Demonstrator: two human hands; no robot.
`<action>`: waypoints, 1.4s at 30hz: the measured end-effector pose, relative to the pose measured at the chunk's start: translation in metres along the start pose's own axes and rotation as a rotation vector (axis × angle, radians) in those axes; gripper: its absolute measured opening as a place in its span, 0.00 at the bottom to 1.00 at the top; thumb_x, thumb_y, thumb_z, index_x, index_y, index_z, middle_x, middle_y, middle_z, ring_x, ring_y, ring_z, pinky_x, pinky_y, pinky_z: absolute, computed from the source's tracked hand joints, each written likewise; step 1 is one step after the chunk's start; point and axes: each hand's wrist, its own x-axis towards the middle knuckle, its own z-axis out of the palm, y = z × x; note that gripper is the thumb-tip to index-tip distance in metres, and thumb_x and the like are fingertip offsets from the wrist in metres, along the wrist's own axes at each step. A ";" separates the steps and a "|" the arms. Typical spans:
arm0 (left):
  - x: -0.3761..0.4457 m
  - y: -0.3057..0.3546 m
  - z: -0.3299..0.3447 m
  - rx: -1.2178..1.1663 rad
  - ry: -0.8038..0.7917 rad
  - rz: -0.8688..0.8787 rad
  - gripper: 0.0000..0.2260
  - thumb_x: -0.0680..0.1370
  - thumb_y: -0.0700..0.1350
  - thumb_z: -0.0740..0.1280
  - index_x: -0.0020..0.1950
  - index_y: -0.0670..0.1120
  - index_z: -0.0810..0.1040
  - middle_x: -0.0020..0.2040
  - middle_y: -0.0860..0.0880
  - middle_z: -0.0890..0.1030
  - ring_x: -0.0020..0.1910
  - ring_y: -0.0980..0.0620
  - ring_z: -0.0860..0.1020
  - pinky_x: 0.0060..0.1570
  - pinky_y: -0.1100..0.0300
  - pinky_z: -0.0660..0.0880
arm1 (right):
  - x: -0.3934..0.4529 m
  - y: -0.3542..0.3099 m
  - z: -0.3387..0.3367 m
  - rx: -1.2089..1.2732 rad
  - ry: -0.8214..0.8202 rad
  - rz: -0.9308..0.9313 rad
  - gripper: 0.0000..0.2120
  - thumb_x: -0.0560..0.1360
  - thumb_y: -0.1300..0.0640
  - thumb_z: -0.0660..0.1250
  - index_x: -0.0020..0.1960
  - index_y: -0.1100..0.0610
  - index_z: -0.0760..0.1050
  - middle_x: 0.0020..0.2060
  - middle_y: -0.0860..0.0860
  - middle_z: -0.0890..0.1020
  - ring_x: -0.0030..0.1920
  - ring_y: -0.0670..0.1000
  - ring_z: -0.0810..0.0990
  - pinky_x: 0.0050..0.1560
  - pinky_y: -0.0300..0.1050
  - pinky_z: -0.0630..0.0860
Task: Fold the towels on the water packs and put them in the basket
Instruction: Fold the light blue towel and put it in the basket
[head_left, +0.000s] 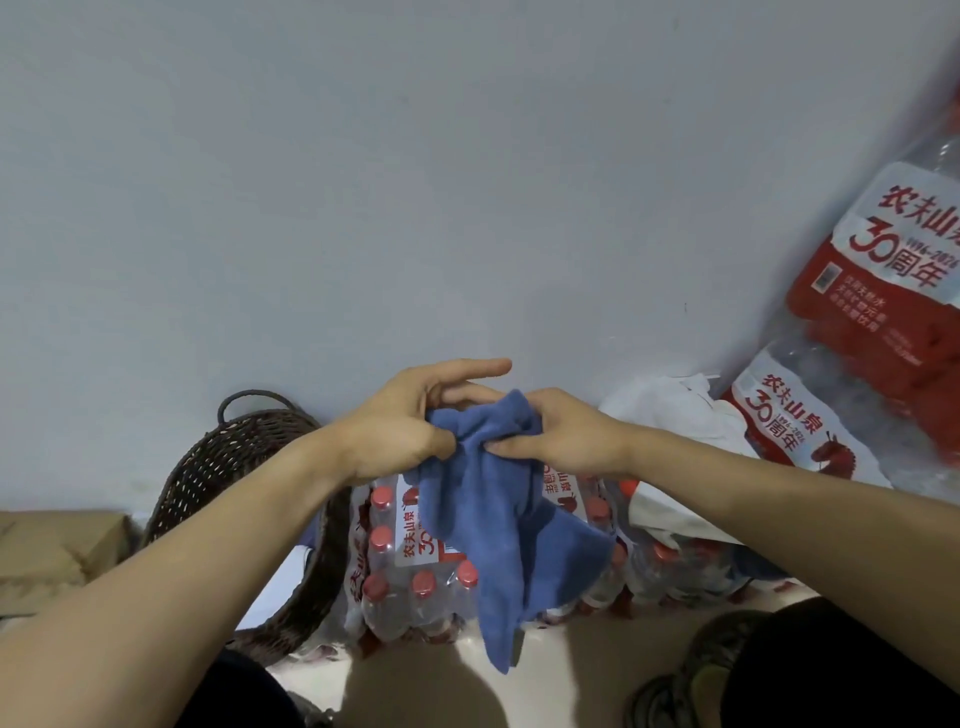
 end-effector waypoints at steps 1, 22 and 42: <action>0.002 -0.001 0.000 -0.042 0.020 -0.009 0.32 0.70 0.21 0.59 0.70 0.45 0.73 0.60 0.43 0.82 0.56 0.51 0.82 0.54 0.55 0.80 | 0.001 -0.002 0.001 0.012 0.039 -0.029 0.09 0.76 0.56 0.71 0.56 0.56 0.81 0.47 0.48 0.85 0.50 0.44 0.84 0.48 0.39 0.79; 0.000 -0.011 -0.022 0.122 0.408 -0.080 0.07 0.73 0.37 0.74 0.42 0.41 0.76 0.41 0.43 0.81 0.40 0.50 0.78 0.43 0.54 0.76 | -0.010 -0.026 -0.039 -0.412 0.144 -0.010 0.32 0.58 0.24 0.70 0.30 0.52 0.66 0.22 0.43 0.68 0.24 0.42 0.67 0.24 0.32 0.63; 0.007 -0.010 -0.012 0.530 0.135 -0.046 0.24 0.68 0.52 0.79 0.60 0.54 0.74 0.46 0.51 0.80 0.41 0.55 0.79 0.41 0.64 0.75 | -0.006 -0.026 -0.022 -0.196 0.084 -0.055 0.15 0.67 0.54 0.79 0.36 0.52 0.72 0.28 0.43 0.75 0.30 0.42 0.73 0.33 0.38 0.70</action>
